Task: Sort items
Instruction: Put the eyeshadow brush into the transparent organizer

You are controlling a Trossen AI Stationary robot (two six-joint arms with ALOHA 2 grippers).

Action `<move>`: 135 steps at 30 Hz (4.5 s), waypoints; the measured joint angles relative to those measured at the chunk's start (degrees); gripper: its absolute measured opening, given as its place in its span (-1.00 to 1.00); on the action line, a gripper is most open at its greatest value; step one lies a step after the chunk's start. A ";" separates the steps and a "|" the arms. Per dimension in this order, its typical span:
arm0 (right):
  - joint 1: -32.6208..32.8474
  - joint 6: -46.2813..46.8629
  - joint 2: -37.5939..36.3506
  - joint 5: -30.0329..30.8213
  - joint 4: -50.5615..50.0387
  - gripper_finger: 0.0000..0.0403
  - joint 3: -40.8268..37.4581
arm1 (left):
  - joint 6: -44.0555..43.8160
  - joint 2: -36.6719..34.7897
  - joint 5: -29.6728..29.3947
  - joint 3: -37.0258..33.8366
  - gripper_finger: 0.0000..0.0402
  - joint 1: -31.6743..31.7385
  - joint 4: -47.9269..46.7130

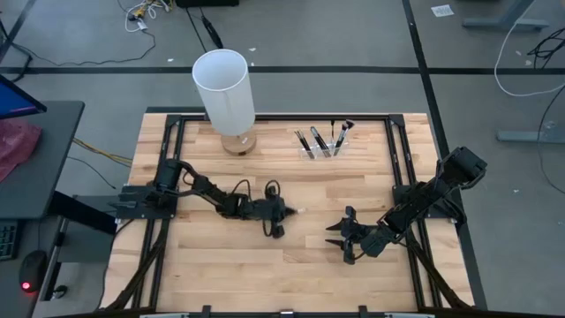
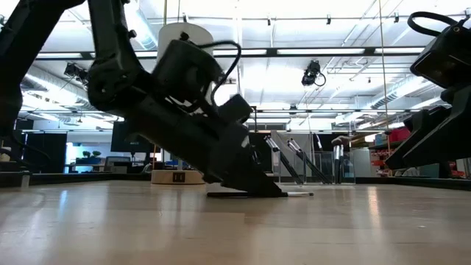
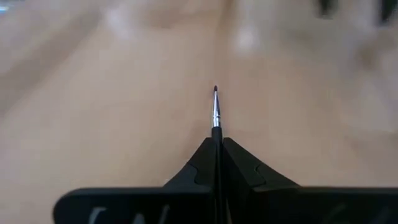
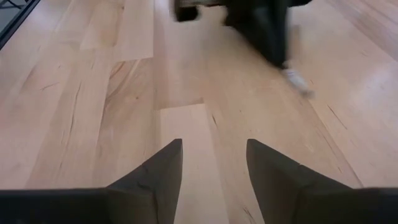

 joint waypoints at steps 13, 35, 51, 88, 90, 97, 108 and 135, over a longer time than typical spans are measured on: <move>-1.42 2.92 0.10 0.61 -1.18 -0.10 -0.02 | 0.01 -0.07 -1.03 0.11 -0.94 -2.50 12.53; -4.77 -20.92 14.97 11.94 46.60 -0.24 -0.04 | 2.25 -0.24 -1.63 0.28 -0.92 -5.50 24.46; -6.54 -21.00 14.97 6.47 47.43 -0.97 0.00 | 3.26 -0.35 -1.68 1.63 -0.90 -5.72 24.37; -6.77 -16.52 14.95 -1.22 40.37 -0.74 0.04 | 3.23 -0.35 -1.65 1.64 -0.90 -5.66 24.00; -7.37 -13.35 14.95 -1.08 36.92 -0.69 0.04 | 3.23 -0.33 -1.65 1.62 -0.89 -5.66 24.00; -9.71 -13.01 14.95 -0.90 40.41 -0.19 0.04 | 3.23 -0.33 -1.65 1.62 -0.90 -5.66 24.04; -8.51 -27.36 14.91 1.93 52.80 -0.17 0.04 | 3.21 -0.33 -1.63 1.57 -0.90 -5.66 24.02; -8.41 -24.65 14.91 0.12 48.74 -0.45 0.02 | 3.23 -0.33 -1.67 1.60 -0.89 -5.66 24.24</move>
